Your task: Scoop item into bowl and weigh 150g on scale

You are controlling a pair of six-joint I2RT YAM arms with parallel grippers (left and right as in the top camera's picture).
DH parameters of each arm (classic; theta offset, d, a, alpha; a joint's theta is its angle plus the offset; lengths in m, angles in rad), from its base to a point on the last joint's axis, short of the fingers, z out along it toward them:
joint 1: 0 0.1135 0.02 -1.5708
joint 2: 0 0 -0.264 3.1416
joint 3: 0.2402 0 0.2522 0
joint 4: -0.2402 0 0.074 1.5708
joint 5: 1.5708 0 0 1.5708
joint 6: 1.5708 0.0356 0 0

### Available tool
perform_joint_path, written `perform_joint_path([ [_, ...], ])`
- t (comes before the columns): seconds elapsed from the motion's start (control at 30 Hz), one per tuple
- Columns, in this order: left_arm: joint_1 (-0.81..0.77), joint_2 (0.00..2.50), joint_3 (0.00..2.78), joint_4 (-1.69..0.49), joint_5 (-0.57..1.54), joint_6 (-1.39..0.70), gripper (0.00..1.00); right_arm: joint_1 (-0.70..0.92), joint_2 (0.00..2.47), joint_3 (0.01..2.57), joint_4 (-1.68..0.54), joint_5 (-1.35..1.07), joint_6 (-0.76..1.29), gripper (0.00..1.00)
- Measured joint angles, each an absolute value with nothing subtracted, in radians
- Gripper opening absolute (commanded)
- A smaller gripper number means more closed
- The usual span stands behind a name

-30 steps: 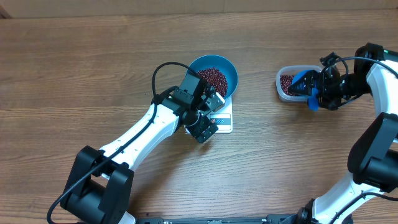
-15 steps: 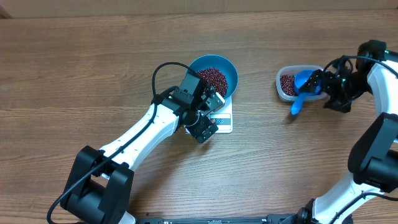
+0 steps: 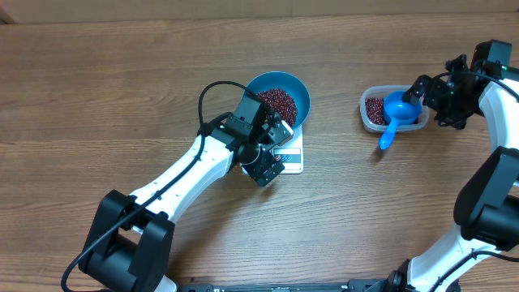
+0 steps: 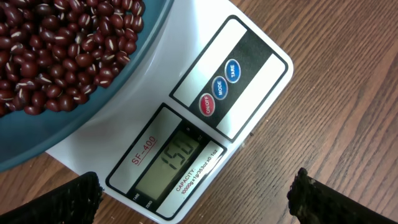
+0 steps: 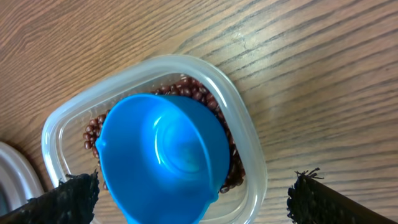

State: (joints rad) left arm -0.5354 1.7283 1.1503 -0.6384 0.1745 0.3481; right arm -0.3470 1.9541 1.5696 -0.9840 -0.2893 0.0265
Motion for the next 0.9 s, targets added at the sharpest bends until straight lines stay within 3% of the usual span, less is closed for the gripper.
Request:
perform_joint_path([
  [0.9, -0.535, 1.728, 1.15, -0.752, 0.13, 0.306, 1.0, -0.347, 1.954, 1.57, -0.976, -0.283, 0.026, 1.0],
])
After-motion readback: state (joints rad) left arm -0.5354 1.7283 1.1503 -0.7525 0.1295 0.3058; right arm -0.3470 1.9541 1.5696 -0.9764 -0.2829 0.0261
